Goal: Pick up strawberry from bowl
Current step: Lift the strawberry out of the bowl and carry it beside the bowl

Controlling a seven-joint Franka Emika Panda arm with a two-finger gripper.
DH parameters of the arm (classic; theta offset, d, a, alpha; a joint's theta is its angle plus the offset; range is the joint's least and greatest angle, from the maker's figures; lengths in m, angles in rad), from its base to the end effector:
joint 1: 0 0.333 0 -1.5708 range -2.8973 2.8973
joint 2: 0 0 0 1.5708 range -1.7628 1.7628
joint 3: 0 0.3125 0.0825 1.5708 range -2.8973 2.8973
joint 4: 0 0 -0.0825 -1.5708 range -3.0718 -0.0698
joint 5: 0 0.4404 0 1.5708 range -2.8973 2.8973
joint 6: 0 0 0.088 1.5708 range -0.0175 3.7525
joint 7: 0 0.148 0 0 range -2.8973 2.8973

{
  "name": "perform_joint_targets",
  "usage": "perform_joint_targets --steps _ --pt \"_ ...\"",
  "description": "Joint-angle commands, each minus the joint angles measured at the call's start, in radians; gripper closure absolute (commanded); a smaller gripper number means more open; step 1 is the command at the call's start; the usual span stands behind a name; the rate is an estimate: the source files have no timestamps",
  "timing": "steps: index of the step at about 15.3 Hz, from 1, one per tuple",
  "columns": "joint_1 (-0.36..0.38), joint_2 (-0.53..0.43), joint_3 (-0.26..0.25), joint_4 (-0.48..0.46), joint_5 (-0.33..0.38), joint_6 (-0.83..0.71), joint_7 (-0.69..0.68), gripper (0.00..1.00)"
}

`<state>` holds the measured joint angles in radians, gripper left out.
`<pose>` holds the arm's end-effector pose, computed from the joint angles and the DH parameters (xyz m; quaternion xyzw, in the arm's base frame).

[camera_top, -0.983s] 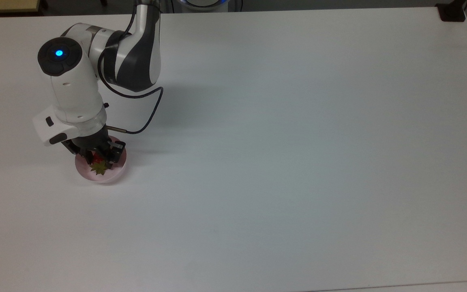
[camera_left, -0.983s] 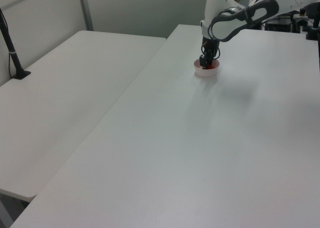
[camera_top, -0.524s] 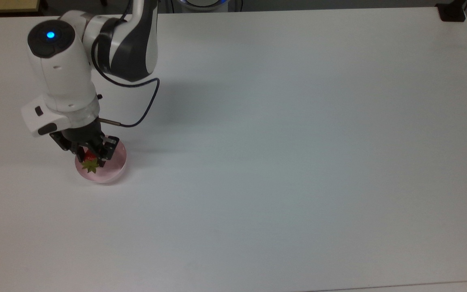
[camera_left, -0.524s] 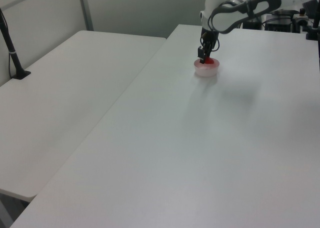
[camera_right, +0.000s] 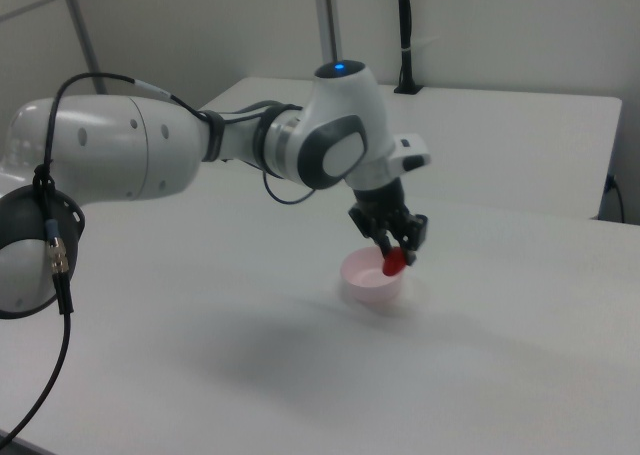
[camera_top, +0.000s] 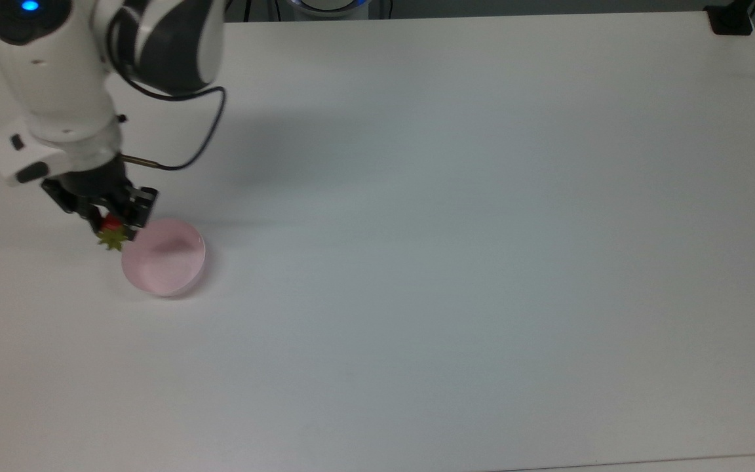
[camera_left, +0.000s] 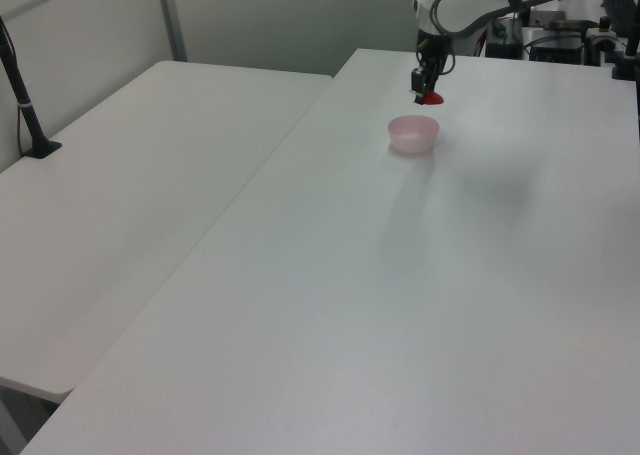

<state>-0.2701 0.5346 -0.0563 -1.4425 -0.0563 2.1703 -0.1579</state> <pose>0.7416 -0.2488 0.3340 0.9924 -0.0649 0.0846 0.0606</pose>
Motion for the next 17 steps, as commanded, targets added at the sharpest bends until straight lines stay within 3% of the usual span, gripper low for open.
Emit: perform_joint_targets --steps 1,5,10,12,14,15,16,17 --pt "-0.096 -0.005 0.0 -0.025 0.0 -0.003 -0.149 0.61" --pt "-0.176 0.05 0.0 -0.027 -0.004 0.035 -0.248 0.61" --pt "-0.227 0.087 0.0 -0.029 0.001 0.091 -0.259 0.6" --pt "-0.227 0.09 0.0 -0.032 -0.003 0.114 -0.259 0.46" --pt "-0.221 0.094 0.0 -0.038 -0.005 0.138 -0.256 0.45" --pt "-0.221 0.093 0.0 -0.039 -0.004 0.138 -0.255 0.31" --pt "-0.218 0.088 0.0 -0.039 -0.004 0.138 -0.252 0.24" --pt "-0.213 0.084 0.001 -0.039 -0.004 0.137 -0.25 0.22"
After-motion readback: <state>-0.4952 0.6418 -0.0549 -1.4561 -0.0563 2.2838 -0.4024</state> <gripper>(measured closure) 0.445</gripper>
